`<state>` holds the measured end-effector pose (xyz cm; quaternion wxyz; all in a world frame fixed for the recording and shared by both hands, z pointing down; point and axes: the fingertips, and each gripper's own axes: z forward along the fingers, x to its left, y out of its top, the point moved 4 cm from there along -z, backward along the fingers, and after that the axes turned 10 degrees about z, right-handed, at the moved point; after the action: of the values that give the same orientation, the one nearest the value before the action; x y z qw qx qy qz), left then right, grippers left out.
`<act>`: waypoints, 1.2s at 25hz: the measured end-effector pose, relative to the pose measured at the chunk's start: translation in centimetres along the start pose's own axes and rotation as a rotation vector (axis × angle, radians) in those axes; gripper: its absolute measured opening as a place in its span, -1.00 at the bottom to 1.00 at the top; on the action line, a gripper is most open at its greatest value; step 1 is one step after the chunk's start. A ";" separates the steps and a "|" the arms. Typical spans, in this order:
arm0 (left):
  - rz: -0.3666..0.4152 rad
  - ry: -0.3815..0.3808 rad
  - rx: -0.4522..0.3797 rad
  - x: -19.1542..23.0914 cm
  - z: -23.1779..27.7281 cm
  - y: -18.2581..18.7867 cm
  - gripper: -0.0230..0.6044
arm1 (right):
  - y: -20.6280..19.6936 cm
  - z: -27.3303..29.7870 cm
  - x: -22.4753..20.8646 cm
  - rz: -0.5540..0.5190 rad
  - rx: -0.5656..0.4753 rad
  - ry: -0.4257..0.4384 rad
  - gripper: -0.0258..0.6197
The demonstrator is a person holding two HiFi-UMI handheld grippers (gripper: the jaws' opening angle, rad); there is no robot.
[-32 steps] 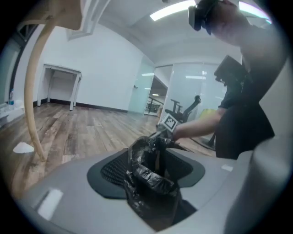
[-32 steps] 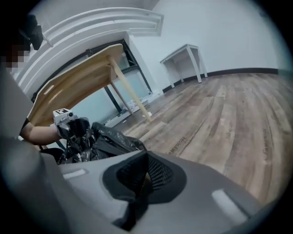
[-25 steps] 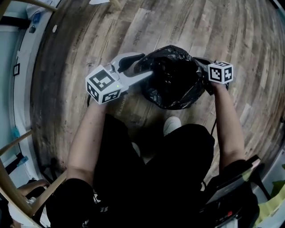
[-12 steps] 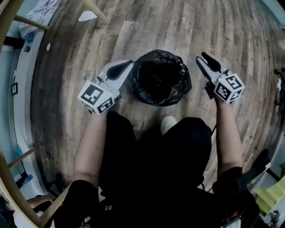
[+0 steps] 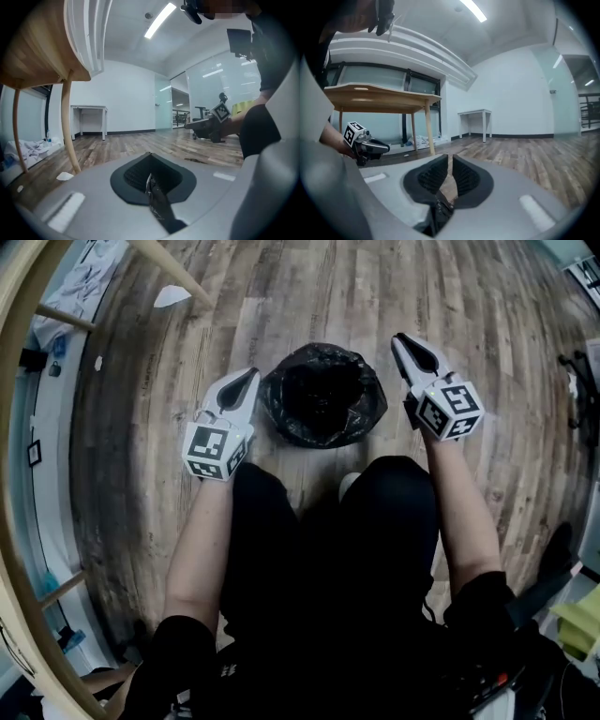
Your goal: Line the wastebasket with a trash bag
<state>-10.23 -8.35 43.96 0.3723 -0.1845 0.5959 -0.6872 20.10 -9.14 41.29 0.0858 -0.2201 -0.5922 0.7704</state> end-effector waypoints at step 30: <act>0.072 0.004 -0.007 -0.9 -0.4 0.5 -0.91 | -4.1 -0.4 1.1 -0.056 0.061 0.023 -0.91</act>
<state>-9.79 -7.39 43.59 0.3951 -0.1630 0.6051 -0.6717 18.82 -7.21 44.84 0.1208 -0.2093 -0.5735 0.7827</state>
